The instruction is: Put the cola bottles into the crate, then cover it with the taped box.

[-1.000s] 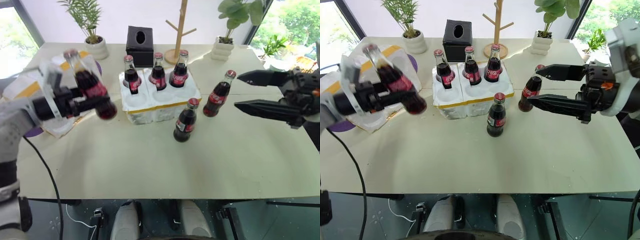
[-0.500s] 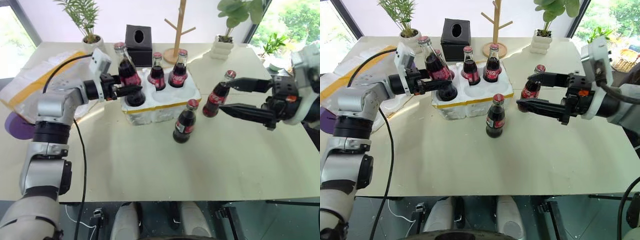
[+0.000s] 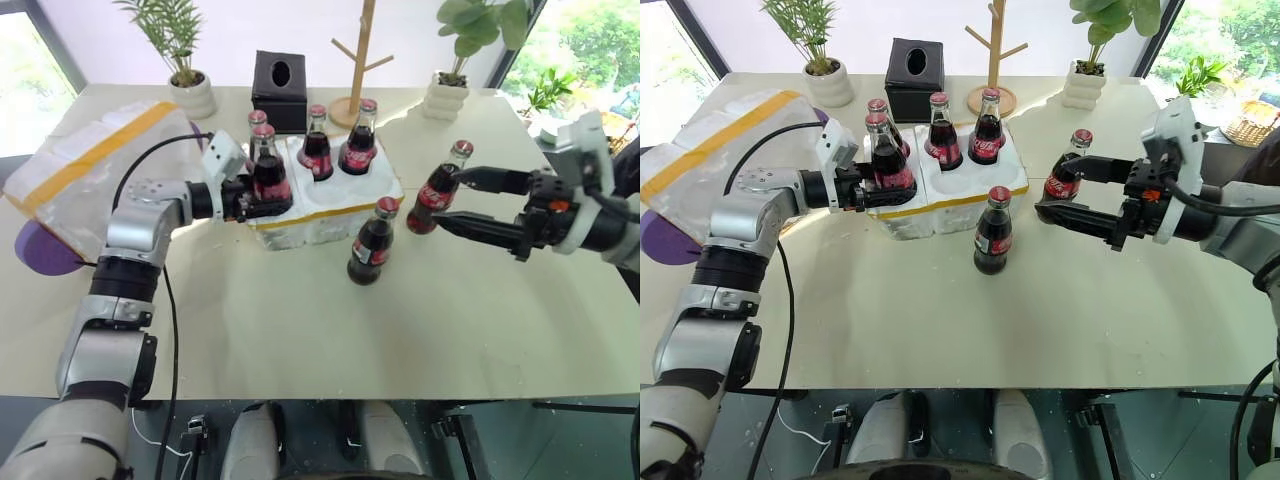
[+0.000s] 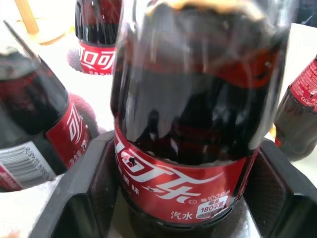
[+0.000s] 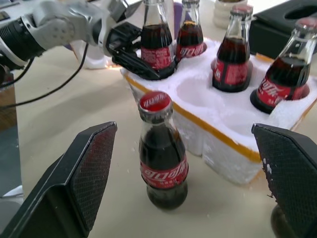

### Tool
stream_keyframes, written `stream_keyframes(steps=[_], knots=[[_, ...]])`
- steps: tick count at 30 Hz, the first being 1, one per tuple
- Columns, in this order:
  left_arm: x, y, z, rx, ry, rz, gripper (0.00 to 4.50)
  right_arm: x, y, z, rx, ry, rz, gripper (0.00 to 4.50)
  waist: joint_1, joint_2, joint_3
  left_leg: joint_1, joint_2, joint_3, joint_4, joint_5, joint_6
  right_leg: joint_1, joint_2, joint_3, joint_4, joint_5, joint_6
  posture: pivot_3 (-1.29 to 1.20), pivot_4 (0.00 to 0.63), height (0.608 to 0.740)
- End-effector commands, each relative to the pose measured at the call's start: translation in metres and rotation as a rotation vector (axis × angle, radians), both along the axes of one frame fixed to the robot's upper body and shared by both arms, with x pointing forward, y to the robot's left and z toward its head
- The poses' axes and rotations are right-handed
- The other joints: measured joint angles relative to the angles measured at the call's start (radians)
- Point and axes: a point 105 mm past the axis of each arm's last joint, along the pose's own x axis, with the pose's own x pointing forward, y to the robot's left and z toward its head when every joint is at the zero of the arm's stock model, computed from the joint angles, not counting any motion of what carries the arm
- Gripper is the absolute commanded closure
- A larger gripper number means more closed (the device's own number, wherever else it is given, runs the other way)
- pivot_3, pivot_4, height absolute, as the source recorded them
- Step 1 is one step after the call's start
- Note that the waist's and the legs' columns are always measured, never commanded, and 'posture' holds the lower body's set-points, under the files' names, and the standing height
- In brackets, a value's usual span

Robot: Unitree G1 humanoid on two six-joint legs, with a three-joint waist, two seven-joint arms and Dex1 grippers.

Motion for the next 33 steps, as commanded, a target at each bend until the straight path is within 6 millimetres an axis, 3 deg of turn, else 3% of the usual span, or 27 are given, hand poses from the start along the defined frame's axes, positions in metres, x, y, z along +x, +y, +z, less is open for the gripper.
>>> stream_keyframes(steps=[1,4,7,10,13,16,21,27,33], knots=[[-0.002,0.004,0.020,-0.027,-0.094,0.014,0.03,0.001,-0.003,-0.003,-0.012,-0.014,-0.018,0.00,-0.001,0.000,0.000,0.000,0.000,0.000,0.000,0.000,0.000,0.000,0.000,0.000,0.000,0.000,0.000,0.00,0.150,0.740],[-0.009,0.008,0.035,-0.068,-0.113,0.006,0.03,0.000,-0.003,-0.009,0.007,0.008,-0.026,0.00,-0.004,0.000,0.000,0.000,0.000,0.000,0.000,0.000,0.000,0.000,0.000,0.000,0.001,0.000,0.000,0.00,0.150,0.740],[-0.024,0.016,0.064,-0.133,-0.137,-0.014,0.03,-0.002,-0.005,-0.019,0.012,0.023,-0.036,0.00,-0.005,0.000,0.000,0.001,0.000,0.000,0.001,0.000,0.000,0.000,0.000,0.000,0.002,0.000,0.000,0.00,0.150,0.740],[-0.047,0.025,0.093,-0.179,-0.136,-0.061,0.03,-0.002,-0.003,-0.032,0.006,0.030,-0.054,0.00,-0.006,0.000,0.000,0.002,0.000,0.000,0.001,0.000,0.000,0.000,0.000,0.001,0.004,0.000,0.000,0.00,0.150,0.740],[-0.073,0.034,0.109,-0.190,-0.105,-0.119,0.03,-0.002,0.000,-0.047,-0.003,0.055,-0.057,0.00,-0.007,0.000,0.000,0.003,0.000,0.000,0.001,0.000,-0.001,0.000,0.000,0.001,0.006,0.000,0.000,0.00,0.150,0.740],[-0.098,0.038,0.101,-0.121,-0.052,-0.173,0.03,0.002,0.006,-0.058,0.030,0.077,-0.064,0.00,-0.010,0.001,0.000,0.004,0.000,0.000,0.001,0.001,-0.001,0.000,0.000,0.001,0.007,-0.001,0.000,0.00,0.150,0.740],[-0.122,0.027,0.057,0.041,0.006,-0.216,0.03,0.015,0.018,-0.081,-0.001,0.048,-0.091,0.00,-0.005,0.001,-0.001,0.006,0.000,0.000,0.001,0.001,-0.002,0.001,0.000,0.002,0.009,-0.001,0.000,0.00,0.150,0.740],[-0.121,0.011,0.032,0.044,0.007,-0.194,0.03,0.023,0.037,-0.094,0.015,0.058,-0.048,0.00,-0.002,0.000,0.000,0.004,-0.001,-0.001,0.003,0.002,-0.003,0.001,-0.001,0.001,0.009,-0.001,0.000,0.00,0.150,0.740],[-0.121,0.004,0.029,0.021,0.008,-0.195,0.03,0.038,0.057,-0.099,0.064,0.067,-0.035,0.00,-0.007,0.000,0.000,0.005,0.000,-0.002,0.003,0.002,-0.003,0.001,0.001,0.001,0.010,-0.001,-0.001,0.00,0.150,0.740]])
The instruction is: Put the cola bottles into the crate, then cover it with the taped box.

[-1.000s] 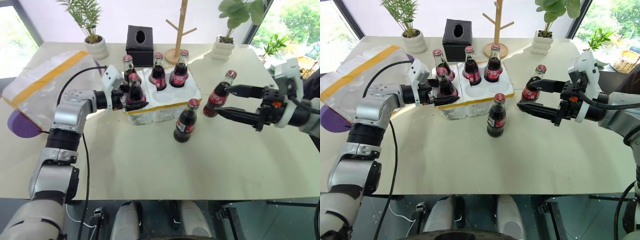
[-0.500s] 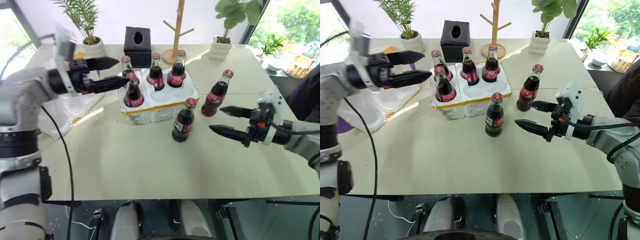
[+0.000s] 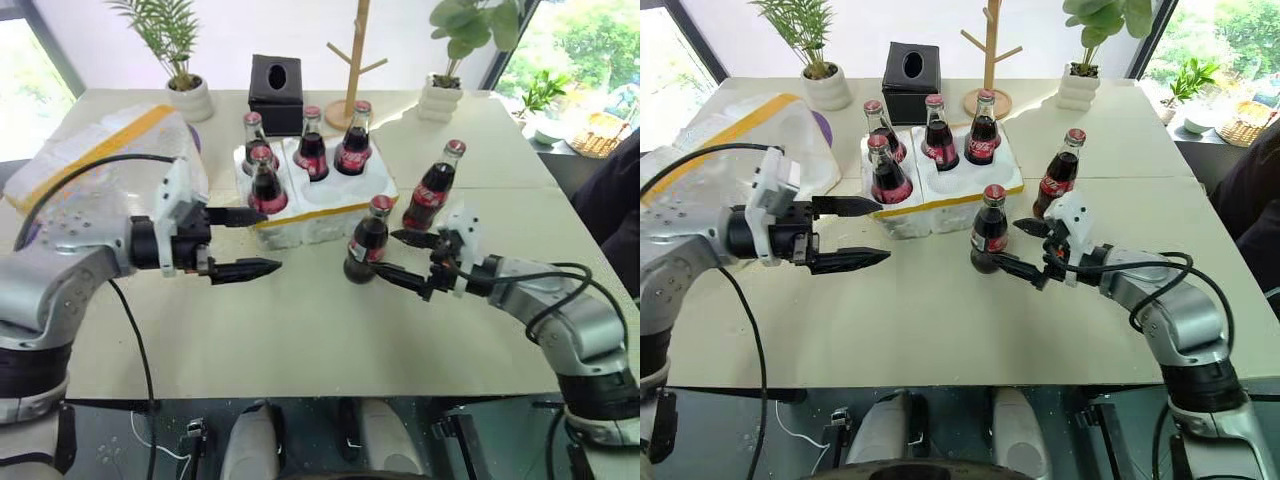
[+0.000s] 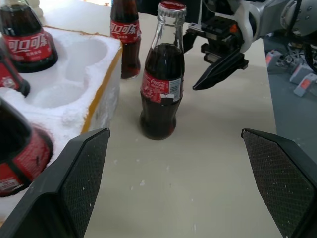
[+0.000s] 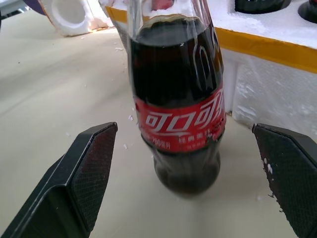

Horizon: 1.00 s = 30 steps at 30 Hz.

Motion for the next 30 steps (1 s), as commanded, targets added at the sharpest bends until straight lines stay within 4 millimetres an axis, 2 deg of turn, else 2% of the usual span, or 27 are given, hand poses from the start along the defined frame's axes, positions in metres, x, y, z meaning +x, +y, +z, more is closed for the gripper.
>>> stream_keyframes(steps=[1,7,10,11,12,16,18,20,23,26,30], knots=[[-0.002,-0.005,0.009,-0.011,-0.051,-0.014,0.03,0.010,0.011,0.008,0.035,-0.041,0.006,0.00,0.001,0.000,0.000,0.000,0.000,0.000,0.000,0.000,0.000,0.000,0.000,0.000,0.000,0.000,0.000,0.00,0.150,0.740],[0.000,-0.008,0.009,-0.017,-0.055,-0.012,0.03,0.027,0.029,0.003,0.083,-0.026,-0.003,0.00,0.003,0.000,0.000,0.000,0.000,0.000,0.000,0.000,0.000,0.000,-0.001,0.000,0.000,0.000,0.000,0.00,0.150,0.740],[0.002,-0.008,0.011,-0.025,-0.061,0.000,0.00,0.031,0.035,0.007,0.112,-0.029,-0.002,0.92,0.004,0.000,0.000,-0.001,0.000,0.000,0.001,0.000,0.000,0.000,-0.001,0.000,0.000,0.000,0.000,0.00,0.150,0.740],[0.002,-0.007,0.012,-0.032,-0.063,0.007,0.00,0.027,0.036,0.014,0.126,-0.040,0.015,1.41,0.003,0.000,0.000,-0.001,0.000,0.000,0.001,0.000,0.000,0.000,-0.001,0.000,0.000,0.000,0.000,0.00,0.150,0.740],[0.002,-0.006,0.013,-0.036,-0.065,0.013,0.00,0.025,0.036,0.019,0.135,-0.049,0.027,1.69,0.003,0.000,0.000,-0.001,0.000,0.000,0.001,0.000,0.000,0.000,-0.001,0.000,0.000,0.000,0.000,0.00,0.150,0.740],[0.005,0.002,0.019,-0.068,-0.068,0.057,0.00,0.009,0.035,0.061,0.193,-0.108,0.110,1.69,0.003,0.001,0.000,-0.002,0.000,0.000,0.000,0.000,0.000,-0.003,-0.001,0.000,0.001,0.000,0.000,0.00,0.150,0.740],[0.006,0.008,0.025,-0.107,-0.070,0.095,0.00,0.006,0.038,0.096,0.234,-0.171,0.156,1.69,-0.002,0.002,0.001,-0.003,0.000,0.000,0.000,0.000,0.000,-0.003,-0.001,0.000,0.002,0.000,0.000,0.00,0.150,0.740],[0.007,0.014,0.030,-0.133,-0.078,0.134,0.00,0.010,0.044,0.125,0.253,-0.228,0.176,1.69,-0.008,0.003,0.002,-0.003,0.000,0.002,0.001,0.000,0.000,-0.005,0.000,0.002,0.002,0.000,0.000,0.00,0.150,0.740],[0.008,0.020,0.031,-0.151,-0.088,0.182,0.00,0.025,0.057,0.155,0.268,-0.285,0.166,1.69,-0.007,0.003,0.002,-0.002,0.001,0.001,0.000,0.000,0.000,-0.005,0.001,0.002,0.003,0.000,-0.001,0.00,0.150,0.740],[0.009,0.022,0.030,-0.162,-0.097,0.210,0.00,0.046,0.069,0.167,0.252,-0.320,0.121,1.69,-0.002,0.002,0.001,-0.002,0.001,0.001,-0.003,0.000,0.000,-0.005,0.001,0.001,0.003,0.000,-0.002,0.00,0.150,0.740],[0.008,0.021,0.030,-0.162,-0.108,0.221,0.00,0.076,0.087,0.156,0.173,-0.325,0.059,1.69,0.001,0.002,0.001,-0.003,0.000,0.002,-0.003,0.000,0.000,-0.006,-0.001,0.001,0.002,0.000,-0.001,0.00,0.150,0.740]])
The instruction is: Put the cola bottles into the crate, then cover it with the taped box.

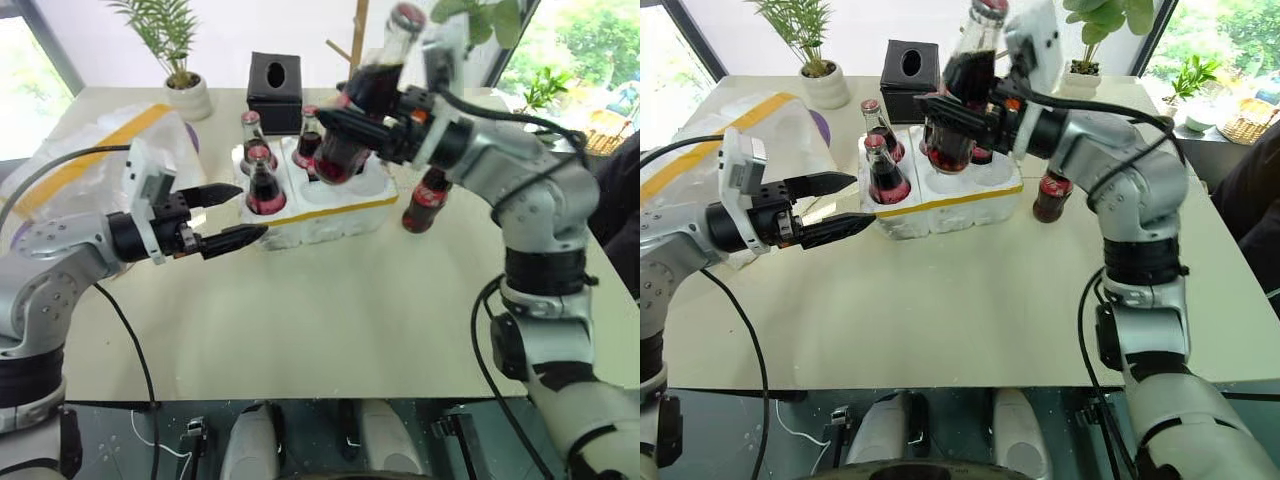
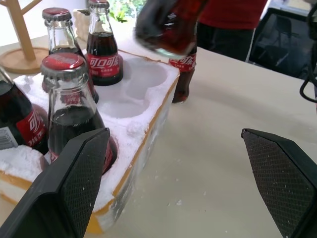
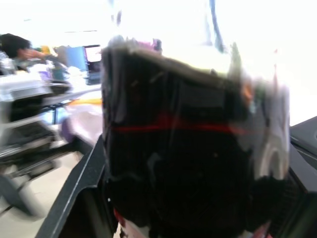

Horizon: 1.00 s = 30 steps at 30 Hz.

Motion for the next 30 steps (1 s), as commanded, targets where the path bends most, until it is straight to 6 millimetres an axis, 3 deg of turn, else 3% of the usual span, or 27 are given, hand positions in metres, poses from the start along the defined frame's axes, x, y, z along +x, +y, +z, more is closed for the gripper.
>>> stream_keyframes(steps=[1,14,16,18,23,27,30], knots=[[-0.005,-0.001,0.013,-0.003,-0.077,0.005,0.00,0.015,0.009,0.000,-0.054,-0.067,-0.046,1.69,0.003,0.000,0.000,0.000,0.000,0.000,0.000,0.000,0.000,0.000,-0.001,0.000,0.000,0.000,0.000,0.00,0.150,0.740],[-0.010,-0.002,0.010,0.005,-0.079,0.021,0.00,0.042,0.034,-0.089,-0.189,0.082,-0.076,1.69,-0.006,0.000,0.000,-0.005,0.001,0.000,-0.001,0.002,-0.003,-0.008,0.000,0.000,0.002,0.000,0.000,0.00,0.150,0.740],[-0.010,-0.004,0.010,0.009,-0.077,0.012,0.00,0.045,0.034,-0.098,-0.191,0.112,-0.091,0.64,-0.006,0.000,0.000,-0.005,0.001,0.000,-0.001,0.002,-0.003,-0.007,0.000,0.000,0.002,0.000,0.000,0.00,0.150,0.740],[-0.009,-0.006,0.009,0.013,-0.076,0.004,0.00,0.045,0.035,-0.100,-0.190,0.115,-0.097,0.07,-0.007,0.000,0.000,-0.004,0.001,0.001,-0.001,0.002,-0.003,-0.007,0.000,0.000,0.002,0.000,0.000,0.00,0.150,0.740],[-0.007,-0.013,0.009,0.018,-0.079,-0.026,0.00,0.035,0.017,-0.079,-0.141,0.062,-0.130,0.07,-0.002,0.000,0.000,-0.002,0.001,0.000,-0.002,0.002,-0.004,-0.005,0.000,0.000,0.002,0.000,-0.001,0.00,0.150,0.740],[-0.006,-0.016,0.010,0.009,-0.080,-0.046,0.00,0.010,-0.018,-0.060,-0.115,0.032,-0.170,0.07,0.005,0.000,0.000,-0.003,0.000,0.000,-0.002,0.002,-0.004,-0.005,-0.001,0.000,0.002,0.000,0.000,0.00,0.150,0.740],[-0.004,-0.019,0.009,0.008,-0.077,-0.061,0.00,-0.012,-0.049,-0.061,-0.147,0.043,-0.240,0.07,0.002,0.000,0.000,-0.003,0.000,0.000,-0.002,0.002,-0.004,-0.005,-0.001,0.000,0.002,0.000,0.000,0.00,0.150,0.740]])
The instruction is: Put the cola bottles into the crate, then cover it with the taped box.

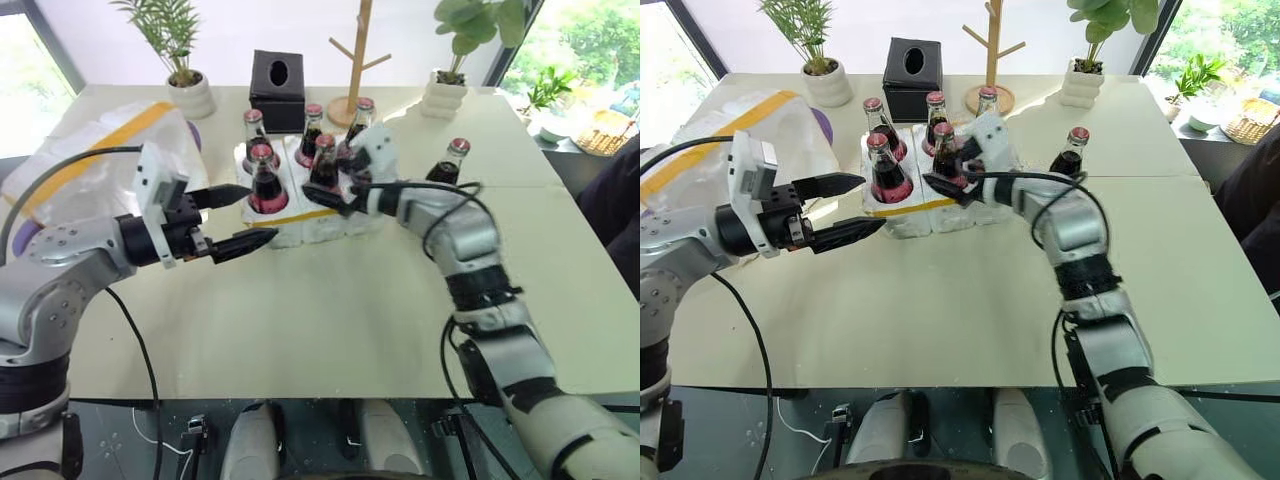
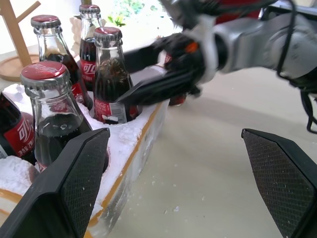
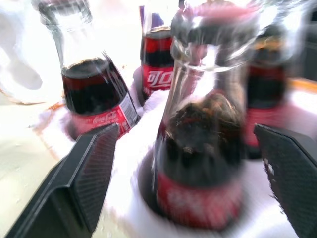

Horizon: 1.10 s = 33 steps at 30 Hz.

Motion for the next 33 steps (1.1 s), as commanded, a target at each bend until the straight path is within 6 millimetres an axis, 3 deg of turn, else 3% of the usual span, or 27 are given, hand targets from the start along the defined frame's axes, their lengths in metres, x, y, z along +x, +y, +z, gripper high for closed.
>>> stream_keyframes(steps=[1,8,13,23,33], knots=[[0.000,-0.005,0.008,-0.007,-0.044,-0.031,0.00,-0.029,-0.028,0.019,0.000,-0.039,-0.064,0.07,-0.001,0.000,0.000,0.000,0.000,0.000,0.000,0.000,0.000,0.000,0.000,0.000,0.000,0.000,0.000,0.00,0.150,0.740],[-0.001,-0.016,0.007,-0.010,-0.037,-0.098,0.00,-0.068,-0.096,-0.010,-0.010,0.111,-0.338,0.07,-0.003,0.000,0.000,0.001,0.000,-0.001,-0.001,0.000,0.000,0.000,0.002,0.000,0.000,0.000,0.000,0.00,0.150,0.740],[0.001,-0.024,0.005,-0.013,-0.029,-0.135,0.00,-0.065,-0.122,-0.020,0.011,0.128,-0.507,0.07,-0.005,0.000,0.000,0.002,0.000,-0.001,0.000,0.000,0.000,0.001,0.002,0.001,-0.001,0.000,0.000,0.00,0.150,0.740],[0.005,-0.032,0.010,-0.010,-0.043,-0.166,0.00,-0.020,-0.116,-0.026,0.072,0.101,-0.578,0.07,-0.006,0.000,0.000,0.002,0.000,-0.001,-0.001,0.000,0.000,0.001,0.002,0.002,-0.001,0.000,0.000,0.00,0.150,0.740],[0.004,-0.024,0.009,-0.002,-0.045,-0.130,0.00,0.018,-0.111,-0.041,0.074,0.109,-0.566,0.07,-0.008,0.000,0.000,0.002,-0.001,-0.001,-0.001,0.000,0.000,0.001,0.002,0.002,-0.001,0.000,0.000,0.00,0.150,0.740]])
